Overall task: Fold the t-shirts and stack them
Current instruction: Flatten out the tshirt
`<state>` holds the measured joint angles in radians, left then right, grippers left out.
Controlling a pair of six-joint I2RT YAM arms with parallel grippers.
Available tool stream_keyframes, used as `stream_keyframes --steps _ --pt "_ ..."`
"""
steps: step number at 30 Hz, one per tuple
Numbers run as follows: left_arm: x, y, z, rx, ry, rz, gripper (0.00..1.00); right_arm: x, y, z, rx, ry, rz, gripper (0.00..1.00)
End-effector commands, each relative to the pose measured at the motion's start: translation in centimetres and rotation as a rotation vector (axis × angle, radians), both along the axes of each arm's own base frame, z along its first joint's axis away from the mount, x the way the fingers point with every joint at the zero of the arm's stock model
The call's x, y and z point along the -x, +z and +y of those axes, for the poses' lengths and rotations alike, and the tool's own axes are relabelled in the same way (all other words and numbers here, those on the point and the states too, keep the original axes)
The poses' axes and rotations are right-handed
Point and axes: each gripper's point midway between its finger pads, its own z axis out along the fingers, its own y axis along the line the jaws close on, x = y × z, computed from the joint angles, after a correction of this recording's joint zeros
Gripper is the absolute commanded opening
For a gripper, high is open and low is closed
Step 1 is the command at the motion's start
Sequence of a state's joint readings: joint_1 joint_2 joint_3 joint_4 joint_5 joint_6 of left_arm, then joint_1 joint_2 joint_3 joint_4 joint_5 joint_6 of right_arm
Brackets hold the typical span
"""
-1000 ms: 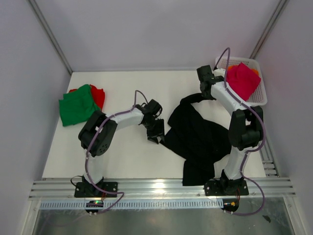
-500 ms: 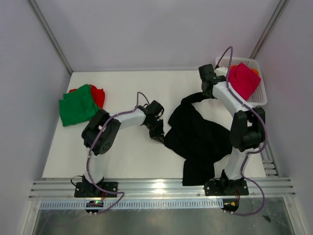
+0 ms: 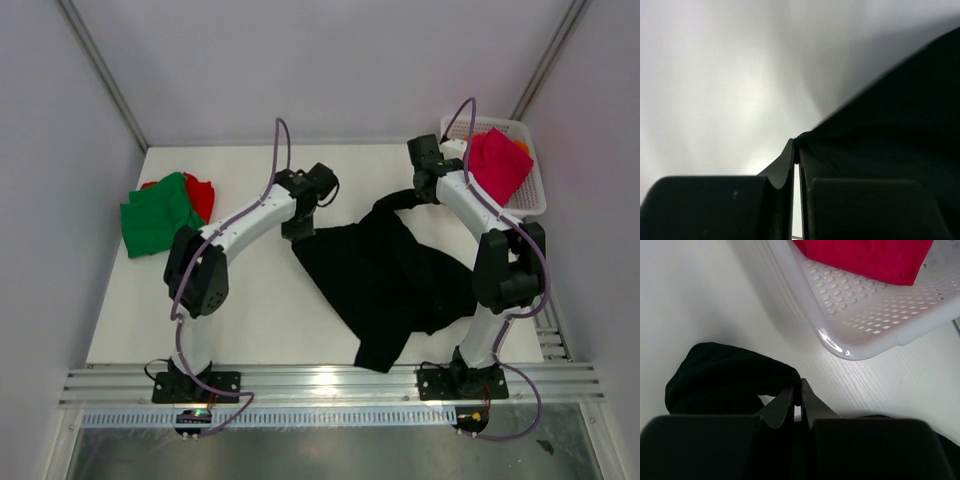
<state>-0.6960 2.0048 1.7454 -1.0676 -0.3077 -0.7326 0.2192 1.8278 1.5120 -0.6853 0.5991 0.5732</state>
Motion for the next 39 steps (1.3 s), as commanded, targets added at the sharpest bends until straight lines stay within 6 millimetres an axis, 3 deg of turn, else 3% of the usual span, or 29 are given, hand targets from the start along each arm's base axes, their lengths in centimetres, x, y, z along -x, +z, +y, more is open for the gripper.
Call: stream_keyframes --steps 1,8,19,25,27,28,33,36,39 --pt "-0.5 5.3 8.7 -0.311 0.119 -0.100 0.00 -0.8 2.6 -0.5 0.000 -0.016 -0.090 0.03" --pt "-1.9 10.4 17.8 -0.521 0.300 -0.190 0.00 -1.1 2.8 -0.4 0.007 0.000 -0.095 0.03" --pt "-3.9 16.0 27.8 -0.670 0.481 -0.251 0.00 -1.2 2.4 -0.4 0.008 0.008 -0.085 0.03" --pt "-7.8 18.3 30.4 -0.690 0.526 -0.335 0.00 -0.9 1.8 -0.3 0.003 0.013 -0.073 0.03" --pt "-9.0 17.6 31.0 -0.688 0.536 -0.312 0.00 -0.6 1.6 -0.5 0.006 0.014 -0.067 0.03" --pt "-9.7 18.6 31.5 -0.671 0.565 -0.348 0.00 -0.6 1.5 -0.4 0.006 0.016 -0.068 0.03" --pt "-13.4 17.9 30.8 -0.634 0.542 -0.389 0.00 0.2 1.0 -0.6 0.012 0.031 -0.068 0.03" --pt "-14.9 15.8 29.3 -0.519 0.508 -0.376 0.04 0.6 0.3 -0.6 0.010 0.034 -0.055 0.03" --pt "-15.5 13.0 27.3 -0.398 0.471 -0.326 0.34 0.9 -0.4 -0.6 0.007 0.032 -0.044 0.03"
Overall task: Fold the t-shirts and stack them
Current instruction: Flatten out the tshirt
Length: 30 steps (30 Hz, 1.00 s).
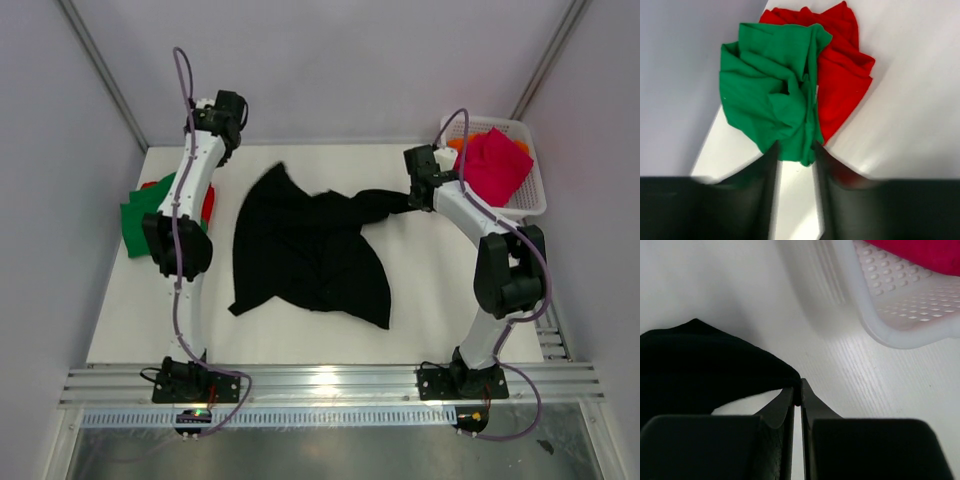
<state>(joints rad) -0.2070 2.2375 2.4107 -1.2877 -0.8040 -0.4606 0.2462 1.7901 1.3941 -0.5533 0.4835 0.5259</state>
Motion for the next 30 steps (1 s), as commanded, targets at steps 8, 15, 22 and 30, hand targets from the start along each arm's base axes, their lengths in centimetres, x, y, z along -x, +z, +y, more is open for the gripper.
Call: stream_keyframes --steps 8,15,22,30 --pt "2.3 -2.5 -0.3 0.149 0.034 0.075 0.69 1.1 0.3 -3.5 0.075 -0.096 -0.022 0.03" --pt "8.8 -5.0 -13.0 0.207 -0.225 0.164 0.68 0.5 -1.4 -1.9 0.019 -0.044 0.022 0.27" --pt "12.7 -9.7 -18.4 0.342 -0.273 0.251 0.67 0.7 -0.3 -0.9 0.004 0.013 -0.009 0.47" --pt "12.9 -10.1 -18.8 0.347 -0.290 0.272 0.67 5.1 5.7 1.1 -0.001 0.132 -0.133 0.55"
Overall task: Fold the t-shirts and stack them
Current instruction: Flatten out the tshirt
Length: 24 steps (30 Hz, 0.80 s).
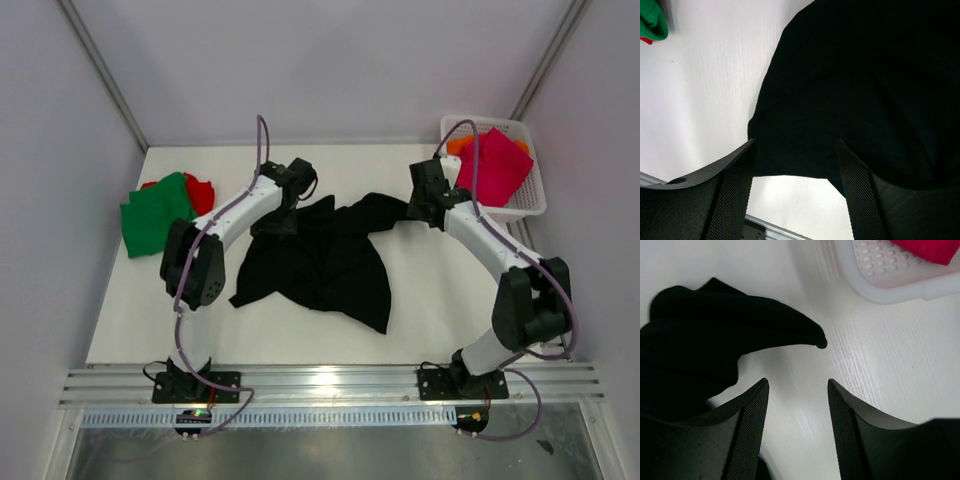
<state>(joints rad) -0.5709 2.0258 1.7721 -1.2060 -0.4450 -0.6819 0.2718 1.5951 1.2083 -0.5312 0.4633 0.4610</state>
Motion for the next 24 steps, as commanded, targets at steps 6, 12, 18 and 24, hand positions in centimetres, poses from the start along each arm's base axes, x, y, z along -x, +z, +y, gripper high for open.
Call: stream_keyframes --steps 6,12,18,24 --pt "-0.7 1.2 -1.5 0.082 0.011 -0.053 0.67 8.0 4.1 6.7 -0.243 0.235 -0.090 0.56" --pt "-0.2 -0.8 -2.7 0.113 0.022 -0.004 0.66 14.9 -0.3 14.2 -0.487 0.426 0.038 0.58" --pt "-0.7 0.1 -2.6 0.104 0.011 -0.028 0.66 17.3 -5.0 17.5 -0.532 0.522 0.148 0.58" --pt "-0.6 1.0 -2.3 0.091 0.004 -0.029 0.66 17.9 -8.3 19.3 -0.487 0.561 0.243 0.58"
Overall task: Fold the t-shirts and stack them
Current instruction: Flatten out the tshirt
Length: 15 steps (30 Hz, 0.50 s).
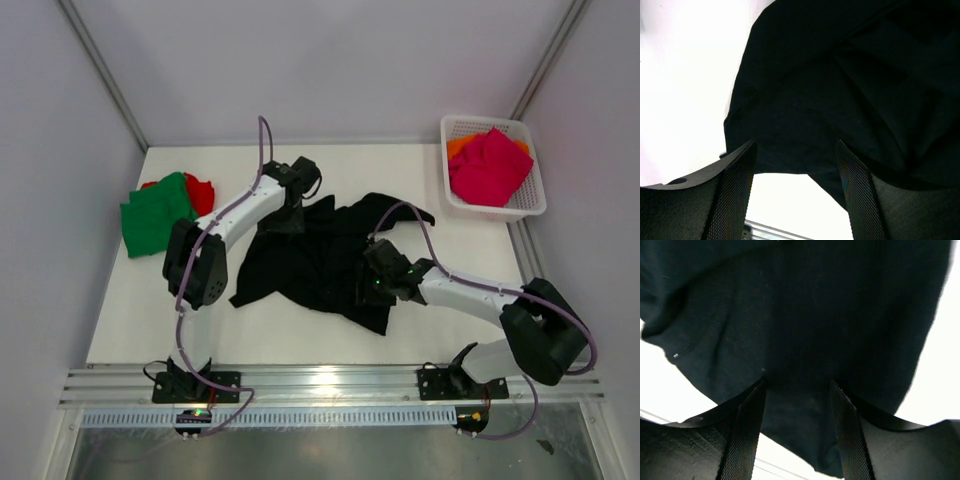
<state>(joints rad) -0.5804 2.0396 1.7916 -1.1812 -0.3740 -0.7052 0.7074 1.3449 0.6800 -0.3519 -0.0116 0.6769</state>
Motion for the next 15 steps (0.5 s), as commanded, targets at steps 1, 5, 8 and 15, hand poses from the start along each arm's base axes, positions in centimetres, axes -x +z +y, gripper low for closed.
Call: stream_keyframes --steps 1,5,8,15 --pt "-0.5 1.6 0.0 0.000 0.003 -0.041 0.66 -1.1 0.2 2.8 -0.058 0.026 -0.020 0.58" --pt "-0.1 2.3 0.7 -0.024 -0.003 -0.051 0.66 -1.6 -1.3 2.5 0.004 -0.017 0.023 0.58" --pt "0.1 3.2 1.1 -0.031 -0.002 -0.065 0.66 -1.7 -2.7 0.1 0.173 -0.112 0.085 0.58" --pt "0.1 4.9 2.1 -0.053 0.001 -0.109 0.67 0.5 -2.0 -6.0 0.459 -0.394 0.201 0.58"
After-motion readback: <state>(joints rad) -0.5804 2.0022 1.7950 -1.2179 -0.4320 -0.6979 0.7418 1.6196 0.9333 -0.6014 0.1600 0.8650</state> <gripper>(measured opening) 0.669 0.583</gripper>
